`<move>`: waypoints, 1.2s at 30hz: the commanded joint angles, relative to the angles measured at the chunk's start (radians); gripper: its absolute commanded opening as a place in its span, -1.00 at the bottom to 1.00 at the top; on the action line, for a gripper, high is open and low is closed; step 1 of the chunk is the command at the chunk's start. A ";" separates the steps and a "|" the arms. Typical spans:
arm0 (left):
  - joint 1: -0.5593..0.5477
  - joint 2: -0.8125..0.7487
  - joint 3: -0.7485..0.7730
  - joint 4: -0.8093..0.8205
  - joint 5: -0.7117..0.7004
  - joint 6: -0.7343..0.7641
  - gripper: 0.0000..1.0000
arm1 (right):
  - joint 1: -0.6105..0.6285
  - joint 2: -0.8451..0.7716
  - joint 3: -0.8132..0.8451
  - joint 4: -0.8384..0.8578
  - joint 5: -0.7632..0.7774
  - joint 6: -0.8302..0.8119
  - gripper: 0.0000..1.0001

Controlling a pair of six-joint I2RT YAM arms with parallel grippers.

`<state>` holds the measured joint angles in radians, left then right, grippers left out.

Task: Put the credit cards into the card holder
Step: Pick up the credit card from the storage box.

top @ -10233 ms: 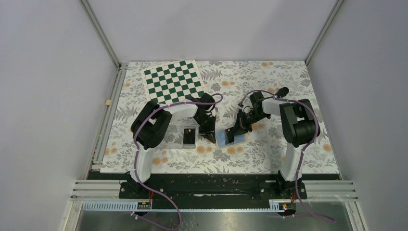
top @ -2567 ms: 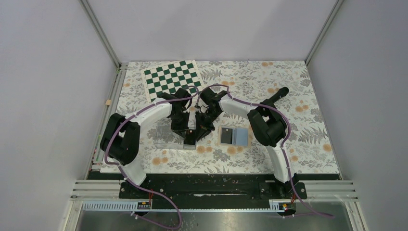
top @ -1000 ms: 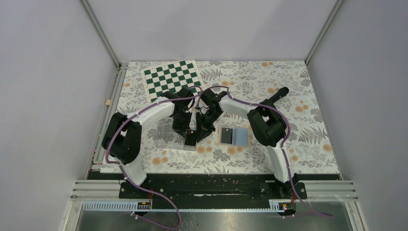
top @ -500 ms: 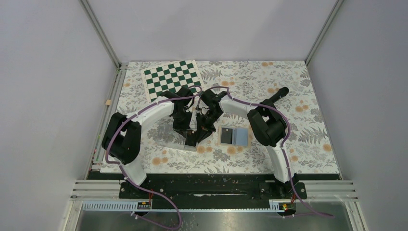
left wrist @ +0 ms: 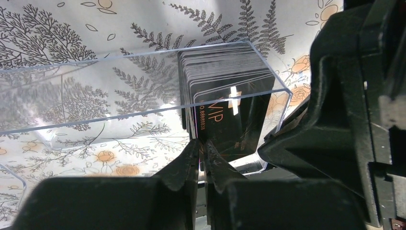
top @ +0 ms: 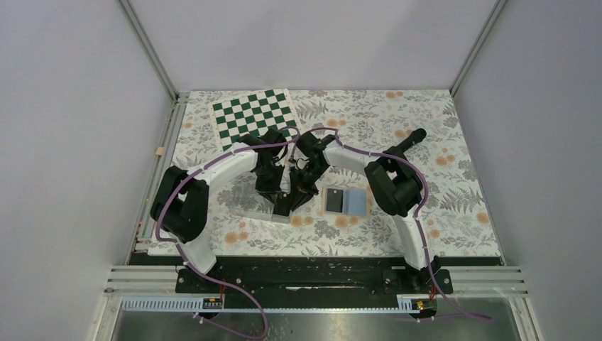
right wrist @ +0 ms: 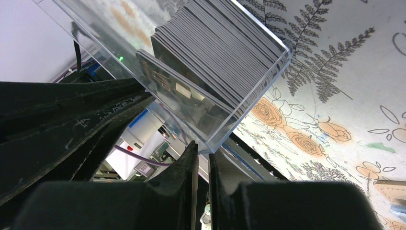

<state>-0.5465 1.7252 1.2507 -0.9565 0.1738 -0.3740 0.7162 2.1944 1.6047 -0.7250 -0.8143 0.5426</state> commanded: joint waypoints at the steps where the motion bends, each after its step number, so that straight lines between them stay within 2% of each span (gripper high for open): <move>1: -0.022 0.006 0.051 0.024 0.066 -0.006 -0.87 | 0.016 0.028 -0.007 0.041 -0.023 -0.021 -0.94; 3: -0.022 0.006 0.050 0.025 0.061 -0.008 -0.82 | 0.016 0.028 -0.008 0.041 -0.025 -0.022 -0.94; 6: -0.024 0.010 0.046 0.024 0.046 -0.009 -0.61 | 0.016 0.030 -0.006 0.042 -0.026 -0.023 -0.94; 8: -0.025 0.020 0.045 0.025 0.045 -0.007 -0.61 | 0.017 0.030 -0.006 0.041 -0.026 -0.023 -0.94; 10: -0.028 0.030 0.044 0.024 0.045 -0.005 -0.64 | 0.017 0.030 -0.006 0.041 -0.029 -0.024 -0.94; 15: -0.037 0.028 0.046 0.023 0.040 -0.006 -0.87 | 0.016 0.031 -0.008 0.042 -0.030 -0.024 -0.94; 21: -0.053 0.042 0.059 -0.001 -0.006 0.000 -1.00 | 0.017 0.031 -0.008 0.042 -0.031 -0.024 -0.94; 24: -0.058 0.046 0.059 -0.001 -0.001 -0.007 -1.00 | 0.016 0.029 -0.010 0.041 -0.031 -0.024 -0.94; 31: -0.056 -0.001 0.058 0.060 0.123 -0.043 -1.00 | 0.016 0.028 -0.014 0.041 -0.031 -0.026 -0.94; 36: -0.042 -0.033 0.060 0.059 0.145 -0.054 -1.00 | 0.016 0.028 -0.016 0.041 -0.031 -0.027 -0.95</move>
<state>-0.5755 1.7603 1.2709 -0.9764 0.1505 -0.3759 0.7155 2.1956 1.5917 -0.7372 -0.8356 0.5362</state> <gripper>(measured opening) 0.007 0.163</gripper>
